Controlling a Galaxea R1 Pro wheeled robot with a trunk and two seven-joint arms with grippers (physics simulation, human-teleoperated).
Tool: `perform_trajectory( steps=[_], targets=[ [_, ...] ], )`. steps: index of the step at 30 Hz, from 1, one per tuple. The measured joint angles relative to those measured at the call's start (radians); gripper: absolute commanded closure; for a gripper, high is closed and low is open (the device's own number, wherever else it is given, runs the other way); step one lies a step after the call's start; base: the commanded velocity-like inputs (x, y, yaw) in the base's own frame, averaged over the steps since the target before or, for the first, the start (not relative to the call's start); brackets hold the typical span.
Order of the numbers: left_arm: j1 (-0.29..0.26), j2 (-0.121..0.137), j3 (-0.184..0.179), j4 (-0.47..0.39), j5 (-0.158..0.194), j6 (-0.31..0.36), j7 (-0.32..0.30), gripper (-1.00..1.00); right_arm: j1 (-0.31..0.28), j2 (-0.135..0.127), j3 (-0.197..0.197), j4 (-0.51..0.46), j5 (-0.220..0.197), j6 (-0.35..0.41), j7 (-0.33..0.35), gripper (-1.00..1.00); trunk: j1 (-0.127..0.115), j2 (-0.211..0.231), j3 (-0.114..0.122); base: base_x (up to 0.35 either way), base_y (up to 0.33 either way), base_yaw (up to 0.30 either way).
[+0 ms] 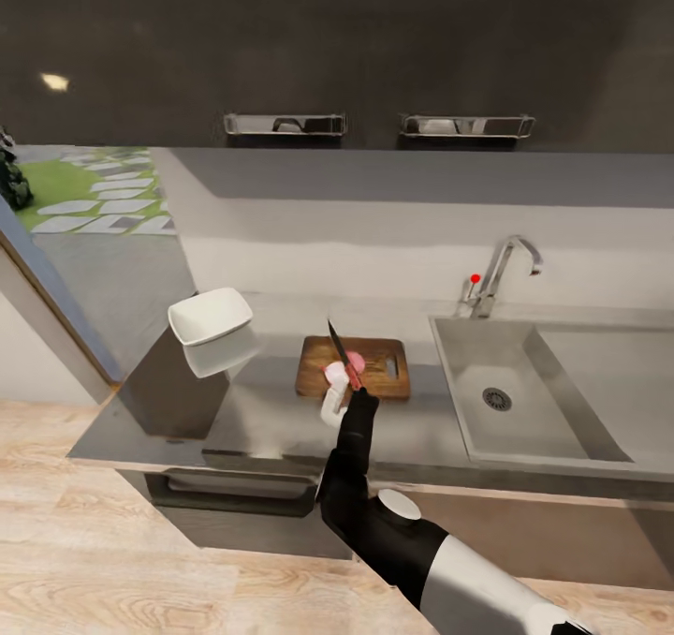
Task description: In the kitchen, take the Vidalia onion out of the sink, dice it on the chopping board with the paring knife, put the diced onion into the bowl on the countertop, then place both the paring knife and the chopping board into the sink.
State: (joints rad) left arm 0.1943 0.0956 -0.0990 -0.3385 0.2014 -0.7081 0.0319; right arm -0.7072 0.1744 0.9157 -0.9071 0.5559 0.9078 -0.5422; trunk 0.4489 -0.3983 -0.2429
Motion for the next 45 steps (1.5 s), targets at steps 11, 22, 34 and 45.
perform_trajectory(
  steps=[11,22,34,45],
  targets=[
    [0.0,0.0,0.0,0.0,0.0,-0.001,0.0,-1.0,0.0,0.0,-0.002,0.026,0.004,-0.002,0.073,1.0,0.0,0.0,0.0,0.097,0.0,0.0],
    [0.0,0.0,0.0,0.0,0.0,-0.001,0.0,-1.0,0.0,0.0,-0.002,0.023,0.008,-0.001,0.068,1.0,0.0,0.0,0.0,0.0,0.0,0.0],
    [0.0,0.0,0.0,0.0,0.0,0.0,0.0,-1.0,0.0,0.0,-0.27,-0.289,0.014,0.002,0.022,1.0,0.0,0.0,0.0,0.0,0.0,0.0],
    [0.0,0.0,-0.001,0.001,0.0,0.001,0.0,-1.0,-0.001,-0.001,-1.028,-0.587,-0.003,0.013,0.629,1.0,0.001,0.0,0.0,0.0,0.0,0.0]
  ],
)
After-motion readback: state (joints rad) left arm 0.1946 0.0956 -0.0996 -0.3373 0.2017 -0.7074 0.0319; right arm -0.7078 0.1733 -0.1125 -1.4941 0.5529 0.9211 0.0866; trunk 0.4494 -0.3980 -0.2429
